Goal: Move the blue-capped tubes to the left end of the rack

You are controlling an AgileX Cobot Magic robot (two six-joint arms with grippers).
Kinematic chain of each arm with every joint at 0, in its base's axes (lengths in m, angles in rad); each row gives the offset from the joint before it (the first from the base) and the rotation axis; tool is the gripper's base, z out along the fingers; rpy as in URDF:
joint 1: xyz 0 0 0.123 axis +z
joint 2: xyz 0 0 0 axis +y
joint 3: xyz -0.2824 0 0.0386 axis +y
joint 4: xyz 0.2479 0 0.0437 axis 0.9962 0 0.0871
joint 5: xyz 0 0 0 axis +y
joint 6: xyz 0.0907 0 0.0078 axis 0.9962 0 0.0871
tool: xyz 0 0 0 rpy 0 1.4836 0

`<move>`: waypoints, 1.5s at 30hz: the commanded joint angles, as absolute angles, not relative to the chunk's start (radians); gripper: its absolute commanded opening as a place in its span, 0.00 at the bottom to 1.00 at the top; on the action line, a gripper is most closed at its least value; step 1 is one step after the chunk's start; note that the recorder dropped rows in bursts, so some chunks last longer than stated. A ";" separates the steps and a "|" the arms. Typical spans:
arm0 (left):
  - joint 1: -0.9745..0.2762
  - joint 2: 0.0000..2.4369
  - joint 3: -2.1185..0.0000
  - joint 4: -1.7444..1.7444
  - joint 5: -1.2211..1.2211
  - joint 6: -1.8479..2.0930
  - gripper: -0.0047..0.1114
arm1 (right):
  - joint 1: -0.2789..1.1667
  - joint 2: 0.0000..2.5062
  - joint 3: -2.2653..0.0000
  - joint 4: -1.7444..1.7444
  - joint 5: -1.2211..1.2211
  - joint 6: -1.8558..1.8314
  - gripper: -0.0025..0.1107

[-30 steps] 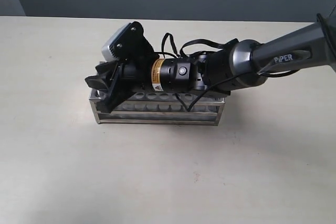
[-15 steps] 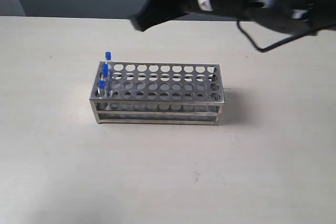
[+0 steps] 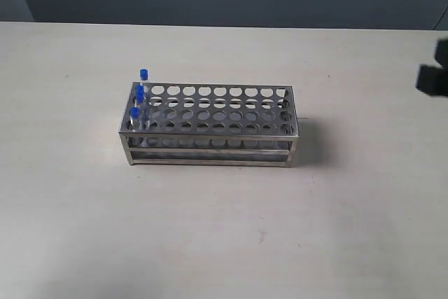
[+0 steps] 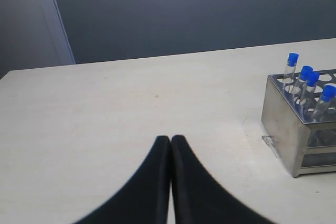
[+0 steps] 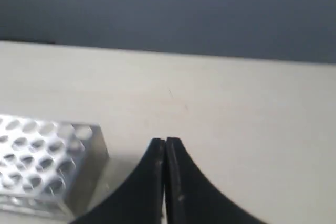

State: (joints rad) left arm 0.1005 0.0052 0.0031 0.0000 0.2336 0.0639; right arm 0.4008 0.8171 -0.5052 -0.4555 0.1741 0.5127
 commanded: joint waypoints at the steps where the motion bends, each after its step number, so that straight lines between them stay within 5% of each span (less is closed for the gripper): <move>1: 0.096 0.000 0.000 0.000 0.232 0.063 0.05 | 0.386 0.693 -0.454 -0.392 0.546 0.507 0.02; 6: 0.096 0.000 0.000 0.000 0.232 0.063 0.05 | 0.386 0.638 -0.454 -0.390 0.793 0.510 0.02; 31: 0.096 0.000 0.000 0.000 0.232 0.063 0.05 | 0.129 0.000 -0.450 -0.369 0.758 0.512 0.02; 45: 0.096 0.000 0.000 0.000 0.231 0.063 0.05 | 0.129 0.000 0.000 -0.236 0.380 0.515 0.02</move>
State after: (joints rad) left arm 0.1005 0.0052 0.0031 0.0000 0.2336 0.0639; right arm 0.1343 0.0050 -0.0236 -0.2696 0.4637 0.5149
